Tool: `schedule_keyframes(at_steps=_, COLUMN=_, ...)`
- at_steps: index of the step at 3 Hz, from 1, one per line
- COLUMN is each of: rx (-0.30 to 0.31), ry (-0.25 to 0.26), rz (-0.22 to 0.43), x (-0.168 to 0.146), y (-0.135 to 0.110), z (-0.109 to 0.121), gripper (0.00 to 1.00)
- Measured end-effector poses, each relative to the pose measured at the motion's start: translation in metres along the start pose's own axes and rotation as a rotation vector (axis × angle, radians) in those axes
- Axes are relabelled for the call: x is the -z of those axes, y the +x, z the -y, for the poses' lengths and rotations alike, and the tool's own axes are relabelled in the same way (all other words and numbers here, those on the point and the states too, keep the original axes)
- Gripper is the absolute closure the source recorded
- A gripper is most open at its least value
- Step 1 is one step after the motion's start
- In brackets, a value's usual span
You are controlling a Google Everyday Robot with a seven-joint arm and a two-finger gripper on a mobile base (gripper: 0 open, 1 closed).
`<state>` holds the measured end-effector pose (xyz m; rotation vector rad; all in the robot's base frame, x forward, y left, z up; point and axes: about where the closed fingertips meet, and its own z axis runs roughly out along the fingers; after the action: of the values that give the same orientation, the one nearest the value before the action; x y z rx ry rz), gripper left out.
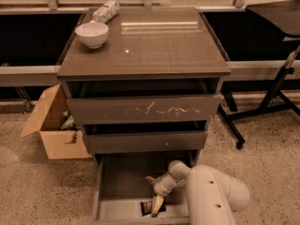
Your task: Pick rxbar chocolate from bottom drawer and place on counter
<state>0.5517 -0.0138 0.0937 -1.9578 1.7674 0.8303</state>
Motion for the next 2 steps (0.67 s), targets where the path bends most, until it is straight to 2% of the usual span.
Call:
schedule_keyframes(at_steps=1, rx=0.0, ry=-0.001, rz=-0.001, x=0.0025, y=-0.0021, z=-0.0006, gripper=0.0)
schedule_keyframes(at_steps=2, rx=-0.005, ry=-0.005, rz=-0.011, x=0.0001, y=-0.0011, z=-0.0033, gripper=0.18)
